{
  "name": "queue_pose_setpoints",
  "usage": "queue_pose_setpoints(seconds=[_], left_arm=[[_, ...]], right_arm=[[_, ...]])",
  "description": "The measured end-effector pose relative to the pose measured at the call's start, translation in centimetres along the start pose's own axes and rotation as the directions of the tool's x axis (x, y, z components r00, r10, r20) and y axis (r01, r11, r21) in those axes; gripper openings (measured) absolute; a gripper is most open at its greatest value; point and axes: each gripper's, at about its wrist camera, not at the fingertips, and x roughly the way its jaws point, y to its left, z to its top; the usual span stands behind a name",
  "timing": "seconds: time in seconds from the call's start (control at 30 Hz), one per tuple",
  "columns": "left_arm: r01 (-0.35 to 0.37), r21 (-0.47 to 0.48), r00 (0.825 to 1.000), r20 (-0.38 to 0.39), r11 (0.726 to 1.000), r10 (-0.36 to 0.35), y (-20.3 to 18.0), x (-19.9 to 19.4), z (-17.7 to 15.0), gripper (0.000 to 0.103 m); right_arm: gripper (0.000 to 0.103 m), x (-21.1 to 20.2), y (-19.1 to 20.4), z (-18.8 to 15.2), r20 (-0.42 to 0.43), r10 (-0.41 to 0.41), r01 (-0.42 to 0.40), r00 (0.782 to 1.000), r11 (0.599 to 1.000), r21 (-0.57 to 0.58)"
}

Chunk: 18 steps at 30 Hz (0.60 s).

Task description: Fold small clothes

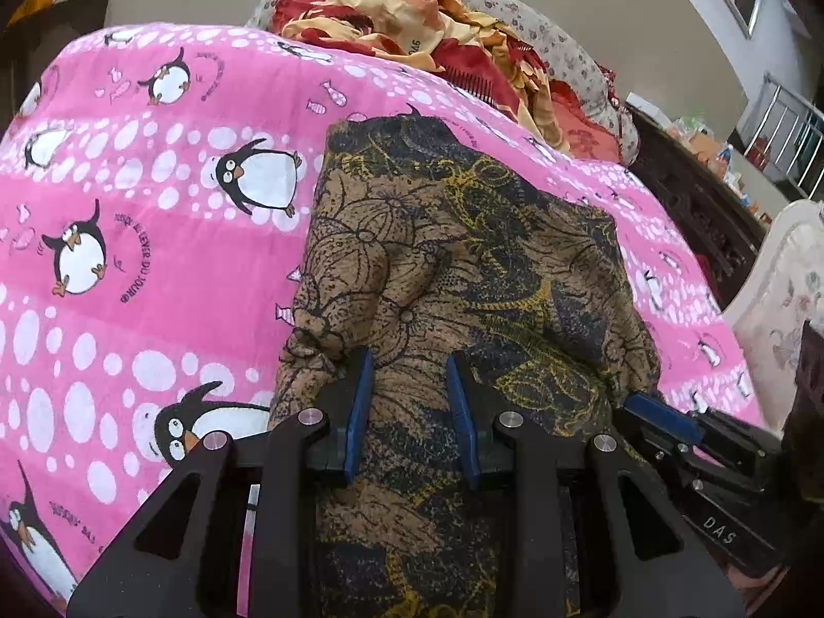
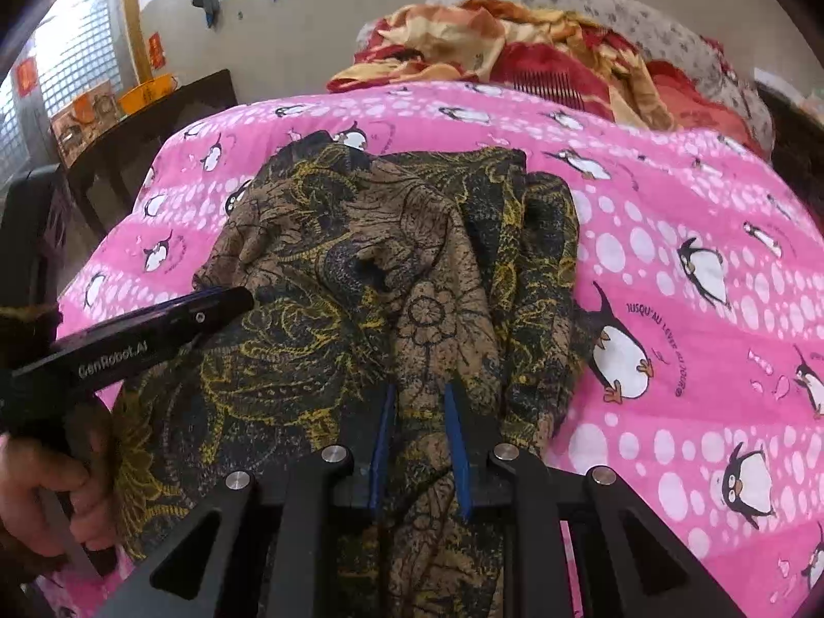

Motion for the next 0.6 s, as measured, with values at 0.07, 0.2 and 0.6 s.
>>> queue_pose_setpoints(seconds=[0.07,0.2,0.6], left_arm=[[0.014,-0.013,1.000,0.001,1.000,-0.014,0.3,-0.1,-0.1,0.028],[0.022,-0.020,1.000,0.004,1.000,-0.022,0.4,-0.1,0.0,0.028],[0.023,-0.018,1.000,0.010,1.000,-0.023,0.5,-0.3,-0.2,0.028]], right_arm=[[0.020,-0.2,0.1,0.1,0.001,0.000,0.000,1.000,1.000,-0.003],[0.020,-2.8,1.3,1.2,-0.019,-0.063,0.062,0.998,0.998,-0.030],[0.027,-5.0,5.4,-5.3,0.052,0.092,-0.089,0.994,0.995,-0.055]])
